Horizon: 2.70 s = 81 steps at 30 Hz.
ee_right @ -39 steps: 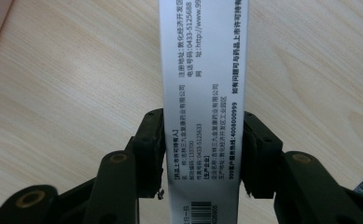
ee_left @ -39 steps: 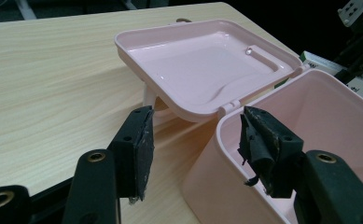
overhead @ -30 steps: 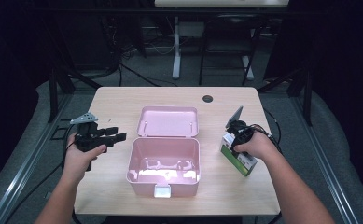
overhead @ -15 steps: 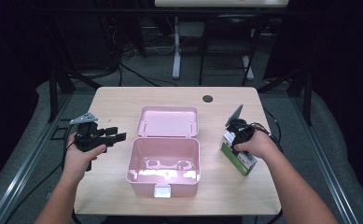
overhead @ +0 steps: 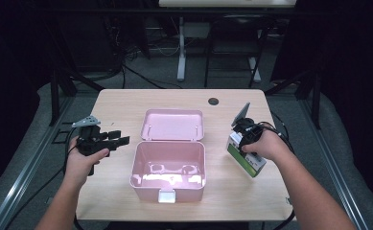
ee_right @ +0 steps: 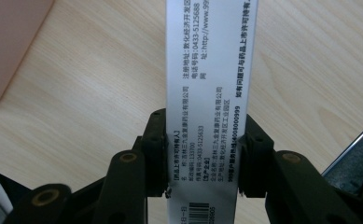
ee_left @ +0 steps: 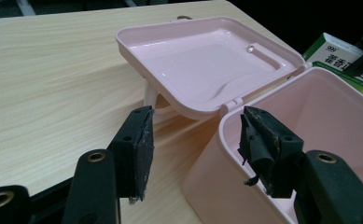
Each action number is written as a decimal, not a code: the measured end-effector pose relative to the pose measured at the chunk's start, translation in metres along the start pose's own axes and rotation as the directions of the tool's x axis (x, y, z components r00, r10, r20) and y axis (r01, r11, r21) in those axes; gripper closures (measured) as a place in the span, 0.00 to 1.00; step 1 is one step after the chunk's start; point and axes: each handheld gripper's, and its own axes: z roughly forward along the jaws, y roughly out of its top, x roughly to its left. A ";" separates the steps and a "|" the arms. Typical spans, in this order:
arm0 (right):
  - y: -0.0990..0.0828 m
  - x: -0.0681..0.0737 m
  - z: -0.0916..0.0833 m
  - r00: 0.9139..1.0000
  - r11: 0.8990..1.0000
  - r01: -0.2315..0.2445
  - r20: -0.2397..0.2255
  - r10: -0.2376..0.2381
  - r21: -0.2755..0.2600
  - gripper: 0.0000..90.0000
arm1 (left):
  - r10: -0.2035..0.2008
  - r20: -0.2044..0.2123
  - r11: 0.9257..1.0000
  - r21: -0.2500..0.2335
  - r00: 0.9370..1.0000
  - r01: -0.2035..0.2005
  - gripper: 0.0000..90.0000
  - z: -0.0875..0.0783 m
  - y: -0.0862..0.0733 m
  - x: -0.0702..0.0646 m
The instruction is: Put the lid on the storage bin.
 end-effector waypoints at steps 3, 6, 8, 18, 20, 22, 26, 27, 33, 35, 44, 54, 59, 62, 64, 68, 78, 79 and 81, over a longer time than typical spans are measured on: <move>0.000 0.002 -0.004 1.000 1.000 0.002 -0.003 -0.002 -0.008 0.68 | 0.000 0.000 1.000 0.000 1.000 0.000 0.50 0.000 0.000 0.000; 0.000 0.006 -0.013 1.000 1.000 0.018 0.005 -0.018 -0.007 0.68 | 0.002 -0.001 1.000 -0.001 1.000 -0.002 0.50 -0.001 0.000 0.000; 0.001 0.006 -0.014 1.000 1.000 0.022 0.008 -0.022 -0.004 0.68 | 0.002 0.000 1.000 -0.001 1.000 -0.002 0.50 -0.001 0.000 0.000; 0.005 0.019 -0.034 0.998 0.998 0.062 0.014 -0.062 -0.006 0.68 | -0.001 -0.001 1.000 -0.003 1.000 0.001 0.50 -0.002 0.000 0.001; 0.006 0.021 -0.038 0.998 0.998 0.066 0.014 -0.066 -0.004 0.68 | -0.001 -0.002 1.000 -0.003 1.000 0.001 0.50 -0.002 0.000 0.001; 0.006 0.022 -0.040 0.997 0.998 0.071 0.015 -0.071 -0.002 0.68 | -0.002 -0.003 1.000 -0.002 1.000 0.002 0.50 -0.002 0.000 0.001; 0.007 0.026 -0.048 0.997 0.997 0.078 0.014 -0.078 -0.005 0.68 | -0.002 -0.003 1.000 -0.005 1.000 0.002 0.50 -0.003 0.001 0.002; 0.007 0.028 -0.053 0.997 0.997 0.082 0.009 -0.082 -0.008 0.68 | -0.003 -0.004 1.000 -0.006 1.000 0.003 0.50 -0.003 0.001 0.002; 0.008 0.035 -0.063 0.994 0.994 0.107 0.012 -0.107 -0.001 0.68 | -0.004 -0.002 1.000 -0.006 1.000 0.004 0.50 -0.003 0.001 0.002; 0.009 0.039 -0.069 0.993 0.993 0.117 0.011 -0.117 -0.003 0.68 | -0.002 -0.005 1.000 -0.001 1.000 0.002 0.50 -0.003 0.001 0.002; 0.011 0.054 -0.087 0.987 0.987 0.161 0.003 -0.161 -0.007 0.68 | -0.003 -0.004 1.000 -0.003 1.000 0.003 0.50 -0.004 0.001 0.002; 0.015 0.067 -0.094 0.979 0.979 0.202 0.001 -0.202 -0.007 0.68 | -0.007 -0.002 1.000 -0.010 1.000 0.007 0.50 -0.004 0.001 0.003; 0.016 0.074 -0.099 0.974 0.974 0.224 -0.007 -0.225 -0.016 0.68 | -0.005 -0.001 1.000 -0.006 1.000 0.005 0.50 -0.003 0.000 0.002; 0.017 0.080 -0.101 0.970 0.970 0.244 -0.009 -0.244 -0.017 0.68 | -0.003 -0.003 1.000 -0.002 1.000 0.003 0.50 -0.003 0.001 0.002; 0.018 0.081 -0.102 0.968 0.968 0.251 -0.008 -0.251 -0.019 0.68 | -0.005 0.000 1.000 -0.010 1.000 0.005 0.50 -0.003 0.000 0.002; 0.023 0.094 -0.105 0.958 0.958 0.286 -0.016 -0.286 -0.024 0.68 | -0.003 0.000 1.000 -0.006 1.000 0.003 0.50 -0.003 0.000 0.002; 0.036 0.121 -0.107 0.929 0.929 0.369 -0.029 -0.370 -0.032 0.68 | -0.007 0.001 1.000 -0.006 1.000 0.007 0.50 -0.003 0.000 0.003; 0.037 0.124 -0.107 0.925 0.925 0.379 -0.029 -0.380 -0.033 0.68 | -0.007 0.001 1.000 -0.006 1.000 0.007 0.50 -0.003 0.000 0.003; 0.040 0.129 -0.107 0.919 0.920 0.391 -0.030 -0.392 -0.034 0.68 | -0.005 0.002 1.000 -0.004 1.000 0.005 0.50 -0.003 0.000 0.002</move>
